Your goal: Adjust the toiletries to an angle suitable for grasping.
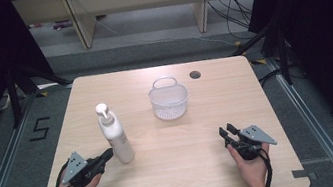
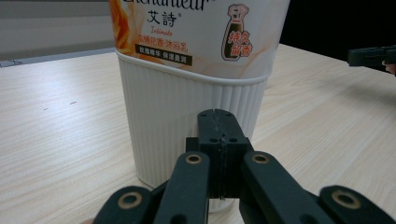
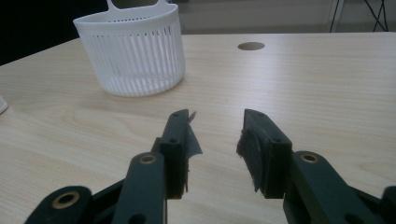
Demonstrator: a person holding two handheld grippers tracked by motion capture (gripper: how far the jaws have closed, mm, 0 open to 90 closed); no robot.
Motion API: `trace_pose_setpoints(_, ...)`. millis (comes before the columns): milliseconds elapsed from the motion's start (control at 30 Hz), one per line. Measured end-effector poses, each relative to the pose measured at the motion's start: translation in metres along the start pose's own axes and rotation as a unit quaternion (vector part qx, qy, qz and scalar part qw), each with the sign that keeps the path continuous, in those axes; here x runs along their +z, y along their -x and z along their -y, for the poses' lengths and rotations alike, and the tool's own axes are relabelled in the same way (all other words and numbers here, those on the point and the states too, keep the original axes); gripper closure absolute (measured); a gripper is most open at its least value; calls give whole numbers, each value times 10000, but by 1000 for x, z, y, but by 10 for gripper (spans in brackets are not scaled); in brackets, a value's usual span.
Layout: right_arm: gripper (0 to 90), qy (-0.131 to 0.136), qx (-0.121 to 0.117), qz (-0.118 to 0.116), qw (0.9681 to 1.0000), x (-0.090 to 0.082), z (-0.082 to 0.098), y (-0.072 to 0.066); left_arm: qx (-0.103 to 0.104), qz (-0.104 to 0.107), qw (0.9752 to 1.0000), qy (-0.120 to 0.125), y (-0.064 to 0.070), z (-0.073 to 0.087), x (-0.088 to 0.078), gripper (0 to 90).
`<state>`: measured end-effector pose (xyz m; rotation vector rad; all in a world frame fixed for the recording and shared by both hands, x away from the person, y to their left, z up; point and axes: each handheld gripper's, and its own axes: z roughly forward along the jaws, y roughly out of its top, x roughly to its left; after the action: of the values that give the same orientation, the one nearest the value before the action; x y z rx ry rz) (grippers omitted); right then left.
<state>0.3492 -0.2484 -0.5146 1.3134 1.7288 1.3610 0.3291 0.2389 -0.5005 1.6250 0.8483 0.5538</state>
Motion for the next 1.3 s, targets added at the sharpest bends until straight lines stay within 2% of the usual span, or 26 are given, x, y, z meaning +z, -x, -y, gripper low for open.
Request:
trace_pose_setpoints(133, 624, -27, 14, 0, 10000, 0, 0, 0, 0, 66, 10000, 39, 0, 0, 3, 898)
trace_pose_setpoints(200, 623, -38, 19, -3, 10000, 0, 0, 0, 38, 54, 10000, -51, 2, -1, 4, 899)
trace_pose_setpoints(467, 622, -48, 21, 19, 10000, 0, 0, 0, 138, 162, 9998, -54, 8, -3, 11, 898)
trace_pose_setpoints(900, 619, -51, -37, -25, 10000, 0, 0, 0, 171, 159, 9997, -120, 12, -7, 20, 899)
trace_pose_setpoints(1000, 618, -53, -50, 33, 10000, 0, 0, 0, 152, 197, 9997, -81, 13, -7, 24, 898)
trace_pose_setpoints(1133, 618, -62, -62, 33, 10000, 0, 0, 0, 195, 196, 9995, -148, 14, -9, 27, 898)
trace_pose_setpoints(1200, 618, -42, -22, -47, 10000, 0, 0, 0, 179, 198, 9995, -152, 16, -9, 28, 899)
trace_pose_setpoints(1233, 618, -39, -35, -41, 10000, 0, 0, 0, 180, 241, 9995, -98, 15, -9, 30, 898)
trace_pose_setpoints(1300, 618, -41, -34, -41, 10000, 0, 0, 0, 185, 216, 9995, -142, 16, -10, 31, 899)
